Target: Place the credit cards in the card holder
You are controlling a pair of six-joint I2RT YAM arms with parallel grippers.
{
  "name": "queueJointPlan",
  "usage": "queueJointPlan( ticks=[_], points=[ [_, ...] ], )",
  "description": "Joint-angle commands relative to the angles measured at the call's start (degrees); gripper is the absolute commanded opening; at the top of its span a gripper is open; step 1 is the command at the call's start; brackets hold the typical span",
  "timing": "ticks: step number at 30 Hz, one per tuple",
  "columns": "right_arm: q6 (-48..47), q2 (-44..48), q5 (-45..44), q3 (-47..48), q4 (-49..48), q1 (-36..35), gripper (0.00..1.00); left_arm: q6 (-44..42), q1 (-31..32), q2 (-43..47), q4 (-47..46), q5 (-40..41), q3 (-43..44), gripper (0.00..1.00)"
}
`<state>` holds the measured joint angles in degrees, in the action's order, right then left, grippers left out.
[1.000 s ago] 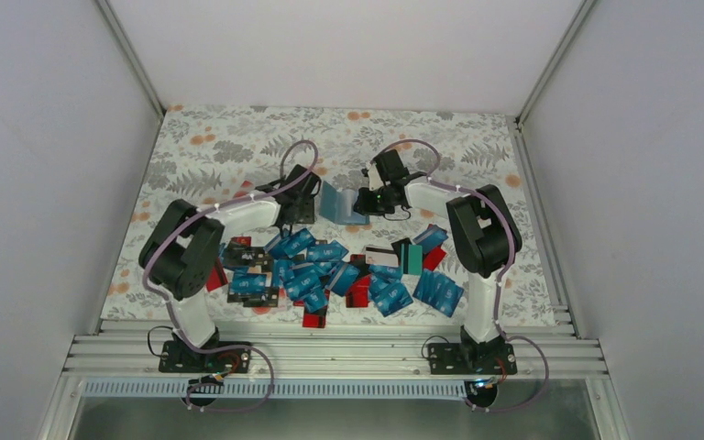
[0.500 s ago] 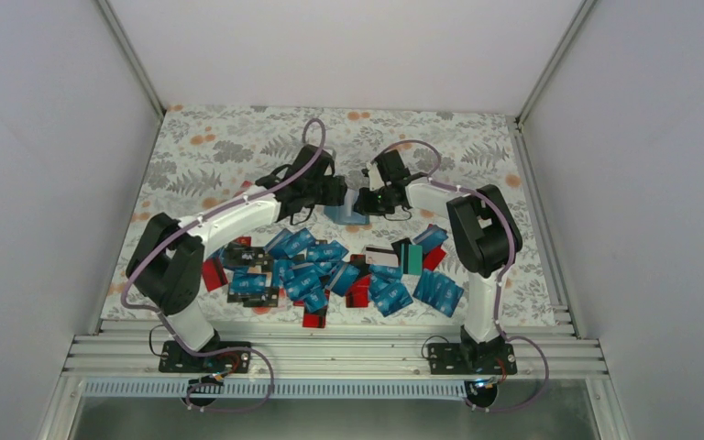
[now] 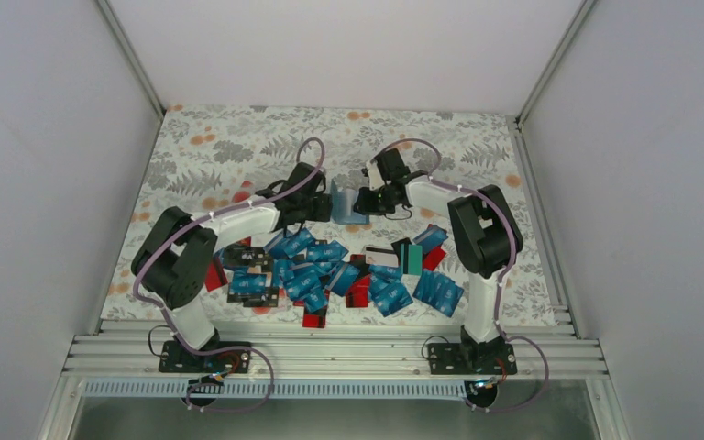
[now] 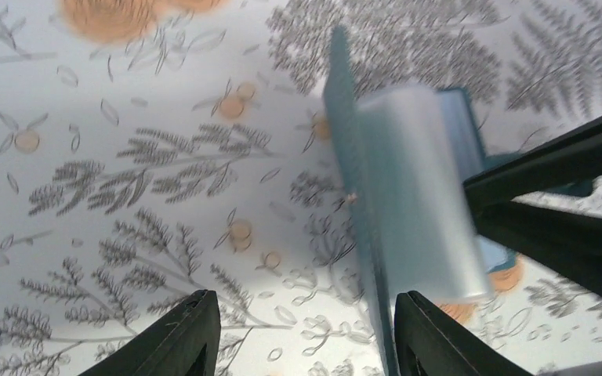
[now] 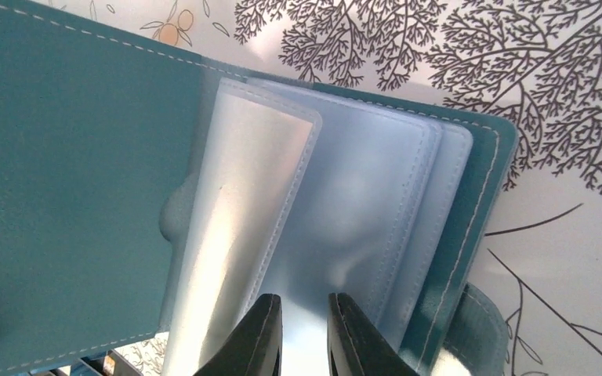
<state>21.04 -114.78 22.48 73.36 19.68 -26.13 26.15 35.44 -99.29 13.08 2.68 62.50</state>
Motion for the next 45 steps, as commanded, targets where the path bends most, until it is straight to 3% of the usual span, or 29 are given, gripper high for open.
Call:
queueJointPlan(
  ticks=[1, 10, 25, 32, 36, 45],
  points=[
    [-0.9, 0.1, -0.3, 3.4, 2.8, -1.2, 0.17, -0.8, -0.7, 0.0, -4.1, -0.4, -2.9, 0.55],
    [-0.3, -3.2, -1.6, 10.4, 6.2, -4.8, 0.18, -0.8, -1.7, -0.7, -9.0, -5.3, -6.5, 0.49],
    [-0.2, -11.5, 3.8, 15.5, 4.2, -6.6, 0.21, 1.0, -6.0, 1.6, -16.3, -15.3, -15.3, 0.38],
    [-0.1, -13.3, -2.4, 15.5, 6.6, -6.6, 0.33, -0.4, -6.0, 7.0, -14.6, -15.1, -17.7, 0.41],
    [-0.2, -12.4, -5.9, 13.9, 7.1, -6.6, 0.49, -0.5, -6.0, 9.9, -12.2, -13.1, -17.7, 0.44],
    [-1.7, -8.8, -3.1, 13.9, 7.7, -6.7, 0.69, -0.3, -5.8, 14.5, -6.0, -8.6, -16.3, 0.50]
  ],
)
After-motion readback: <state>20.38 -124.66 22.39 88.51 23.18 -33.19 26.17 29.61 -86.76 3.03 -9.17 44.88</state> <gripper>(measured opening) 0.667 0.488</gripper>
